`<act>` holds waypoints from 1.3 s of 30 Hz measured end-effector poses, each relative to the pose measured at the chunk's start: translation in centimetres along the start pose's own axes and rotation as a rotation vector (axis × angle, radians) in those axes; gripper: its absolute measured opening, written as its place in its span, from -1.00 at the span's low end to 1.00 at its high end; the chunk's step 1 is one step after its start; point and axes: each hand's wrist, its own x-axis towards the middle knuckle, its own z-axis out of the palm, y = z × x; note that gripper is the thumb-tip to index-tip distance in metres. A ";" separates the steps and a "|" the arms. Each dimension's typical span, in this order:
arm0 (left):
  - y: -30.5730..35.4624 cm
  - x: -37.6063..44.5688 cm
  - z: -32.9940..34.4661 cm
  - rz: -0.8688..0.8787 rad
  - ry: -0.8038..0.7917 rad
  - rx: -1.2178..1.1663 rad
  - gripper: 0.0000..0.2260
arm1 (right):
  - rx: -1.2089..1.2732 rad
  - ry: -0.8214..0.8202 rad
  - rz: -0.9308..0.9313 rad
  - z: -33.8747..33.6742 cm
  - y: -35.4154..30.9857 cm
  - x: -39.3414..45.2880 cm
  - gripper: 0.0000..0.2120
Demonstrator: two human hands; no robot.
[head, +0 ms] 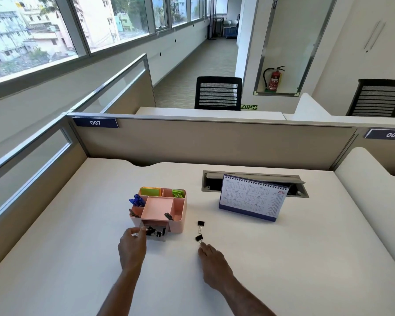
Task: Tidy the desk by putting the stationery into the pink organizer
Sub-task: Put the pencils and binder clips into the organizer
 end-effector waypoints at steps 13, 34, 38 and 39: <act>0.3 -1.8 0.2 0.059 0.001 -0.104 -0.91 | -0.009 0.064 0.092 0.0 0.3 -1.1 -0.69; 0.9 -6.1 3.1 0.359 -0.450 0.100 -0.90 | 1.047 0.329 0.062 -4.4 -4.1 1.5 -0.82; 1.7 -4.9 1.6 0.315 -0.262 0.005 -0.92 | 1.028 0.346 0.103 -4.2 -3.9 1.6 -0.67; 1.7 -4.3 1.1 0.290 -0.168 -0.003 -0.96 | 1.006 0.339 0.112 -4.0 -3.7 1.5 -0.66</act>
